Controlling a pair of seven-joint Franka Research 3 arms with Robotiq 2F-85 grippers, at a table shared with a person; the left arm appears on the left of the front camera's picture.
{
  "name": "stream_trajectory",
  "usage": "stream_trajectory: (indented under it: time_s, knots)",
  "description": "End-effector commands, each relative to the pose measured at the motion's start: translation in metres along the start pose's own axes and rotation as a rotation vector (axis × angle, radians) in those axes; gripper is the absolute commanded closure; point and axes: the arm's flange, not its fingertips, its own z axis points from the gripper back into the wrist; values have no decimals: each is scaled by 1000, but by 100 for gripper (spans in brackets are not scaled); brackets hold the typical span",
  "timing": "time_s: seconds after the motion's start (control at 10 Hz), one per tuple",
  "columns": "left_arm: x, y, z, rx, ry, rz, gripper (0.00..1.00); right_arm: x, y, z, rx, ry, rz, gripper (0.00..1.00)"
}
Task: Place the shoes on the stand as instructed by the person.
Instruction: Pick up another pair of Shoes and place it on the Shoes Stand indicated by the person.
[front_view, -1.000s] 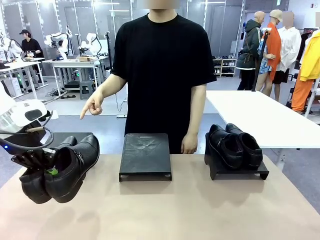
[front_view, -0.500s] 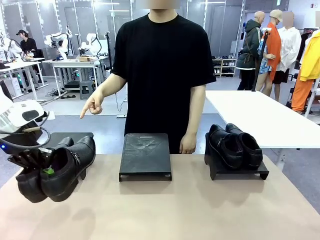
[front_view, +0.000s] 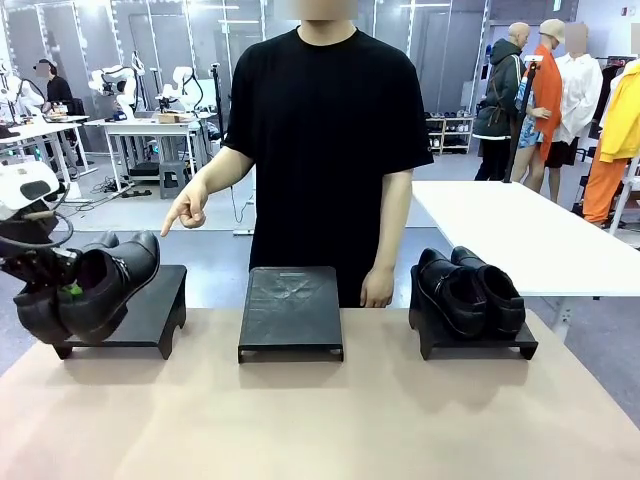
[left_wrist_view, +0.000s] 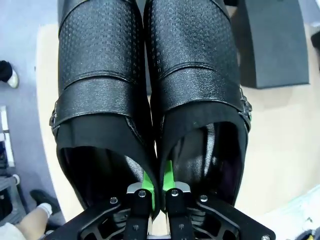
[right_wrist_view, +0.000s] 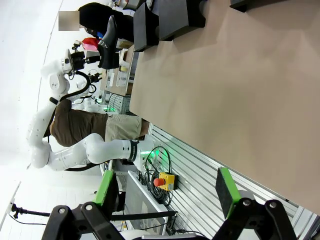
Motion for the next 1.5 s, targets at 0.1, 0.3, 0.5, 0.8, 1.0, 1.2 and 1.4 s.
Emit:
stream_trajectory:
  time_s: [0.1, 0.3, 0.5, 0.8, 1.0, 1.2, 1.4]
  knots:
    - [53, 23, -19, 44, -30, -32, 92, 2, 3, 1, 4, -12, -7, 0]
    - [79, 41, -48, 31, -2, -59, 92, 2, 3, 1, 4, -12, -7, 0]
    - [92, 53, -71, 12, -1, -84, 92, 2, 3, 1, 4, -12, -7, 0]
    - [104, 62, -99, -6, -29, -71, 92, 2, 3, 1, 4, -12, -7, 0]
    - [108, 60, -109, -3, -56, -69, 92, 2, 3, 1, 4, -12, -7, 0]
    - [111, 62, -121, 0, -53, -49, 92, 2, 3, 1, 4, -12, -7, 0]
    - [111, 64, -132, 4, -32, -39, 92, 2, 3, 1, 4, -12, -7, 0]
